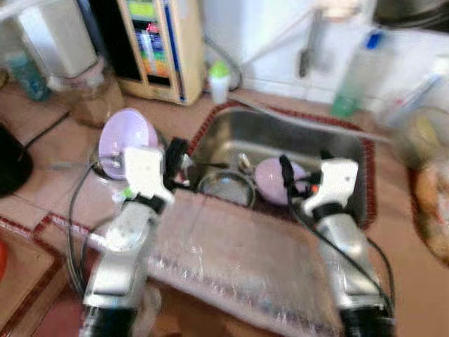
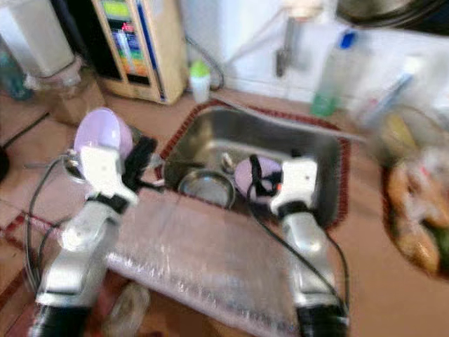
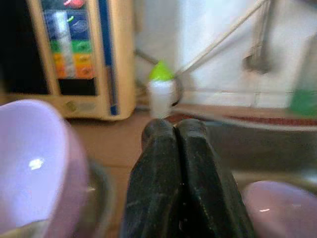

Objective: Kitchen organization

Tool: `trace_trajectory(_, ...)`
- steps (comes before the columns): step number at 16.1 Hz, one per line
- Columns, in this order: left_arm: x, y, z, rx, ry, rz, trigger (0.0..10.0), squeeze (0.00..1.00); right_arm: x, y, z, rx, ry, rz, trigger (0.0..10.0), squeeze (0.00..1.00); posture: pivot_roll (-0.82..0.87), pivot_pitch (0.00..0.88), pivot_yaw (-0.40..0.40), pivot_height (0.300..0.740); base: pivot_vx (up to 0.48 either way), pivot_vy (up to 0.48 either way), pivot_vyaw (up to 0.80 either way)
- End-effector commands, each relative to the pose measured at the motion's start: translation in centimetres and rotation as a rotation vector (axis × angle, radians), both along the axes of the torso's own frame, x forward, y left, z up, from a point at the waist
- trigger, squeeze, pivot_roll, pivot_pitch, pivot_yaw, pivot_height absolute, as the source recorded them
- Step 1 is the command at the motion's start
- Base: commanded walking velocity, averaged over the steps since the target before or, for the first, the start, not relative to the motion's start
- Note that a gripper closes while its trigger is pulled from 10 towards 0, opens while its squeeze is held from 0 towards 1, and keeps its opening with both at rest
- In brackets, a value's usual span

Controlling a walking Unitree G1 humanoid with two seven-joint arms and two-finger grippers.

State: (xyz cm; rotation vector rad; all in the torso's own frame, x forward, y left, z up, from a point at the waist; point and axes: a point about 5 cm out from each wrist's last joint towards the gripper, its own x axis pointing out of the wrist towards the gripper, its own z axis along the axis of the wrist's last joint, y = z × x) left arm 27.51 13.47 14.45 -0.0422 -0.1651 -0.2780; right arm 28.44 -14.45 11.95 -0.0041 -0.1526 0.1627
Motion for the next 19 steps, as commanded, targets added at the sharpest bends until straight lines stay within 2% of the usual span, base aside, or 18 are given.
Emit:
trace_trajectory(1,0.1,-0.6,0.4,-0.010,-0.012,-0.019,10.0,0.00,-0.1,-0.5,-0.1,-0.008,0.005,-0.009,10.0,0.00,-0.06,0.000,0.052,0.740,0.000,0.000,0.00)
trace_trajectory(6,-0.4,-1.0,-0.3,-0.035,0.030,-0.046,10.0,0.00,-0.2,-0.6,-0.2,-0.011,0.014,-0.011,10.0,0.00,-0.06,0.002,0.050,0.740,0.000,0.000,0.00)
trace_trajectory(11,0.0,-1.4,-1.3,0.000,0.080,-0.059,10.0,0.00,0.0,-0.5,-0.2,-0.011,0.015,-0.004,10.0,0.00,-0.05,0.005,0.044,0.740,0.000,0.000,0.00)
trace_trajectory(13,1.2,-1.5,-1.4,0.018,0.081,-0.061,10.0,0.00,-0.1,-0.4,-0.1,-0.013,0.016,0.000,10.0,0.00,-0.06,0.009,0.039,0.740,0.000,0.000,0.00)
trace_trajectory(14,2.7,-1.9,-1.0,0.023,0.056,-0.037,10.0,0.00,-0.3,-0.4,-0.2,-0.017,0.021,0.003,10.0,0.00,-0.07,0.019,0.036,0.740,0.000,0.000,0.00)
trace_trajectory(15,3.5,-2.0,-0.8,0.026,0.041,-0.012,10.0,0.00,-0.5,-0.4,-0.2,-0.020,0.022,0.005,10.0,0.00,-0.08,0.031,0.038,0.740,0.000,0.000,0.00)
trace_trajectory(16,3.9,-2.1,-0.7,0.020,0.039,-0.006,10.0,0.00,-0.6,-0.5,-0.2,-0.021,0.024,0.003,10.0,0.00,-0.08,0.031,0.038,0.740,0.000,0.000,0.00)
trace_trajectory(17,5.3,-2.7,-0.5,0.013,0.035,0.013,10.0,0.00,-1.2,-0.8,-0.2,-0.028,0.030,-0.011,10.0,0.00,-0.12,0.060,0.046,0.740,0.000,0.000,0.00)
trace_trajectory(19,6.4,-3.9,-0.5,0.017,0.049,-0.008,10.0,0.00,-2.0,-1.3,-0.2,-0.037,0.037,-0.030,10.0,0.00,-0.15,0.077,0.055,0.740,0.000,0.000,0.00)
